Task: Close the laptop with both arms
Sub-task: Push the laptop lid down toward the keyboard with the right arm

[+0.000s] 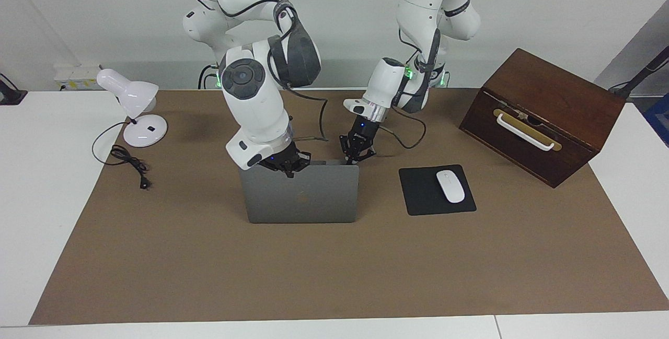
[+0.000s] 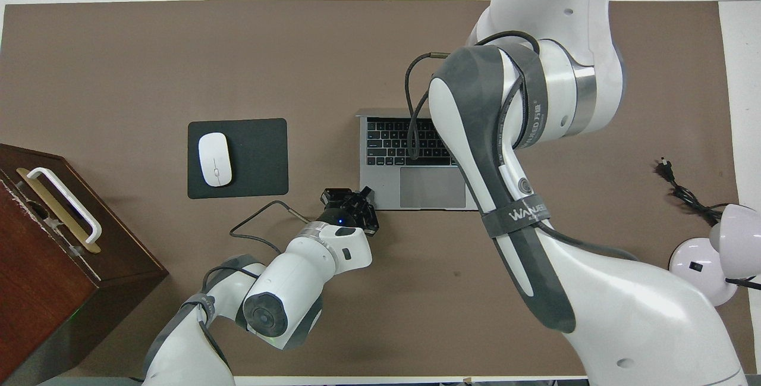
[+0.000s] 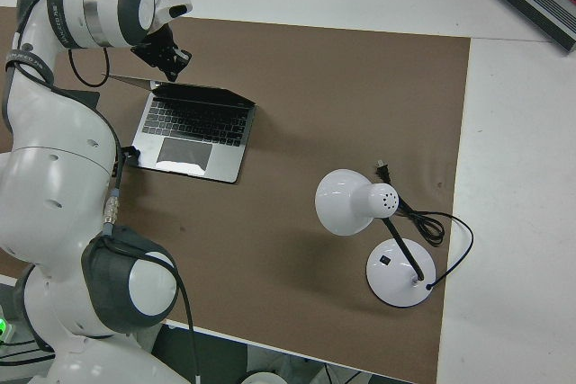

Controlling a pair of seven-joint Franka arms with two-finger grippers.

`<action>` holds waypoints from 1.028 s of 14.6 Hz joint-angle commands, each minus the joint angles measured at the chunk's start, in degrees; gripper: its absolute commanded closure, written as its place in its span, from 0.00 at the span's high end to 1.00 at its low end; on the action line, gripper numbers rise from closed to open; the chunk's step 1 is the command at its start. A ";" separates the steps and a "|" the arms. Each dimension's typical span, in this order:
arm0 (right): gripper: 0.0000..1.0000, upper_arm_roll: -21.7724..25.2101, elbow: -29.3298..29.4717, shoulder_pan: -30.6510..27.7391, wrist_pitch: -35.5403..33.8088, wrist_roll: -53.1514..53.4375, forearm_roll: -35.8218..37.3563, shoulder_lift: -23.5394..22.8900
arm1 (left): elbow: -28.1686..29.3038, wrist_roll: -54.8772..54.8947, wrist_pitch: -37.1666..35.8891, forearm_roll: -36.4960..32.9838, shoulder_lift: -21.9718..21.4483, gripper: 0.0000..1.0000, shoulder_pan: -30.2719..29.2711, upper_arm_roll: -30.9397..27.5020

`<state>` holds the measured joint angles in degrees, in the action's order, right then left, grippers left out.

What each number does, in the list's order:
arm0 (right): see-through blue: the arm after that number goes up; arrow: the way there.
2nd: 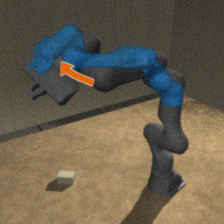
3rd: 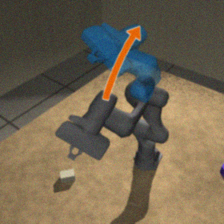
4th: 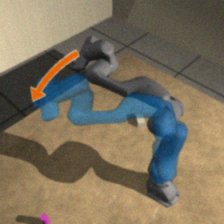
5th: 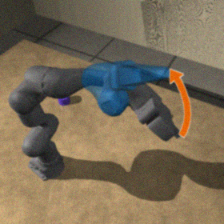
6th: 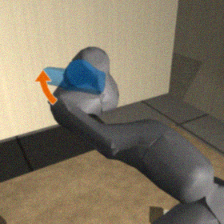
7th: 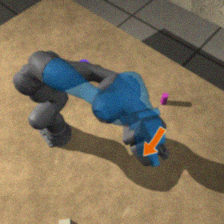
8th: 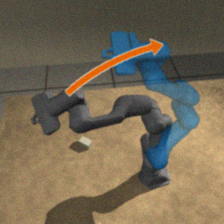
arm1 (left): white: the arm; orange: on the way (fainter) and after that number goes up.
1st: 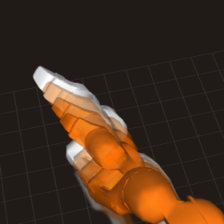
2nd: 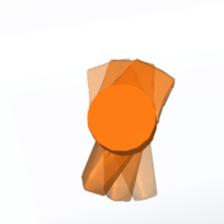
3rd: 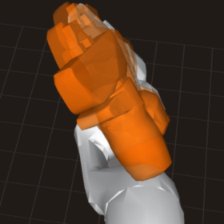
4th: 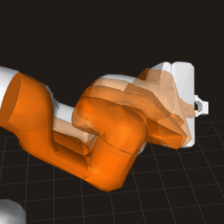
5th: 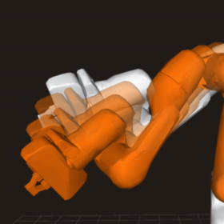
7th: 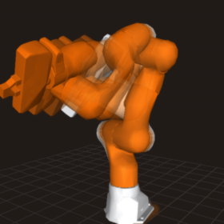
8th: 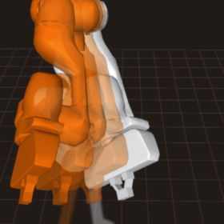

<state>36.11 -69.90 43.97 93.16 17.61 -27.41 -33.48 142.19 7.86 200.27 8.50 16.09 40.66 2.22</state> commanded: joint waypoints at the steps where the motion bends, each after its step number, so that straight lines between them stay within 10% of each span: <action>1: 0.00 0.10 -2.61 0.07 -0.78 -0.12 -3.08 1.14 | 2.57 1.01 0.38 0.46 1.40 0.00 1.09 -0.81; 15: 0.00 -0.69 -13.06 1.03 0.01 0.15 -4.76 2.10 | 3.10 1.01 0.47 0.55 2.36 0.00 1.96 -0.81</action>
<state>35.78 -79.88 44.57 92.35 17.61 -30.68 -33.30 142.43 8.17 200.94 8.50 16.21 40.85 2.12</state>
